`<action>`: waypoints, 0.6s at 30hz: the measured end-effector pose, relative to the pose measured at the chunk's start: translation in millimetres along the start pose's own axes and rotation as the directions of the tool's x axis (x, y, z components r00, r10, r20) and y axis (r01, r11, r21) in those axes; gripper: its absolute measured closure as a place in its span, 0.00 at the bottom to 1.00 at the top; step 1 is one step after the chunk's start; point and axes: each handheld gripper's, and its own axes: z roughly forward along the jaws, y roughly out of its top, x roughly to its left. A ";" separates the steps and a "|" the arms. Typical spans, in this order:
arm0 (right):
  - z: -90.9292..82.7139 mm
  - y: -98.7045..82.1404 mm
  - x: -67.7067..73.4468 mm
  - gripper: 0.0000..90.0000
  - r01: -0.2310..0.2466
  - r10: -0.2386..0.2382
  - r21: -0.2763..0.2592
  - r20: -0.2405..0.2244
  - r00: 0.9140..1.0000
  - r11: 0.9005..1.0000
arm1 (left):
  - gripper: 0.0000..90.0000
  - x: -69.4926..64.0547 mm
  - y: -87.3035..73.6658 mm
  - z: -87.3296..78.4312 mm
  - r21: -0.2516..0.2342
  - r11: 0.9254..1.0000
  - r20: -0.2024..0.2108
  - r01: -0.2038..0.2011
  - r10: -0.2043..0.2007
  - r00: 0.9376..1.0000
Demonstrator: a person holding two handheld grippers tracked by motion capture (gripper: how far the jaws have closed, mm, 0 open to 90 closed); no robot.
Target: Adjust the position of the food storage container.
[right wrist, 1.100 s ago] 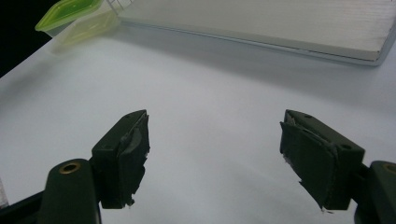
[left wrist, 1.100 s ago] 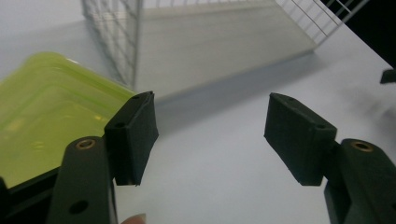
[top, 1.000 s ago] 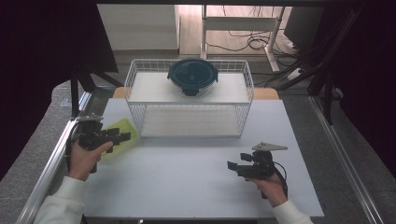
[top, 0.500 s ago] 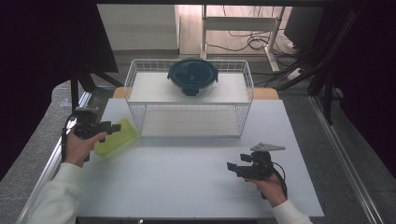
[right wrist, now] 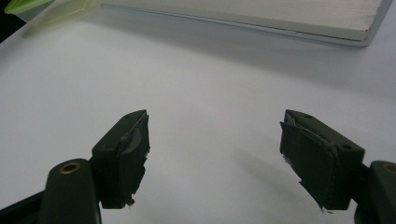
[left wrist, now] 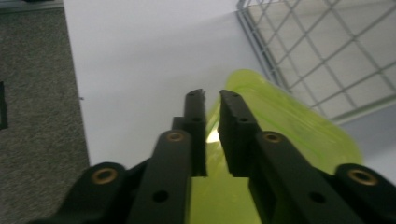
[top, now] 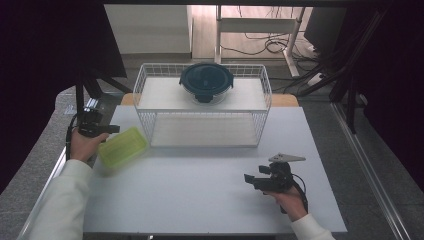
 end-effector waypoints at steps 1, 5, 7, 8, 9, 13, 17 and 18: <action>0.0 0.0 -0.1 0.26 0.002 -0.002 -0.001 0.002 1.000 1.000 | 0.98 3.1 1.8 1.5 0.012 1.000 0.001 0.000 0.000 1.000; 0.5 0.0 -0.3 0.26 0.005 -0.005 0.001 0.009 1.000 1.000 | 1.00 12.6 6.2 6.9 0.052 0.998 0.013 -0.039 0.038 0.999; 0.9 -0.1 -0.3 0.26 0.006 -0.006 0.003 0.011 1.000 1.000 | 1.00 17.3 5.2 11.5 0.076 0.996 0.009 -0.046 0.046 0.999; 1.0 -0.2 -0.2 0.26 0.004 -0.004 0.004 0.011 1.000 1.000 | 1.00 19.2 4.5 14.5 0.097 0.994 0.001 -0.052 0.052 0.999; 1.1 -0.2 -0.2 0.26 0.004 -0.004 0.004 0.012 1.000 1.000 | 1.00 20.1 3.9 17.6 0.117 0.991 -0.008 -0.060 0.061 0.998; 1.8 -0.4 0.5 0.26 0.004 -0.004 0.008 0.015 1.000 1.000 | 1.00 20.4 4.6 24.2 0.155 0.984 -0.004 -0.088 0.089 0.996; 4.2 -1.5 1.2 0.26 0.008 -0.008 0.019 0.017 1.000 1.000 | 1.00 15.0 8.0 27.3 0.185 0.970 -0.024 -0.156 0.163 0.986; 4.9 -1.9 1.4 0.26 0.010 -0.010 0.022 0.017 1.000 1.000 | 1.00 13.8 8.5 27.6 0.186 0.968 -0.026 -0.166 0.174 0.984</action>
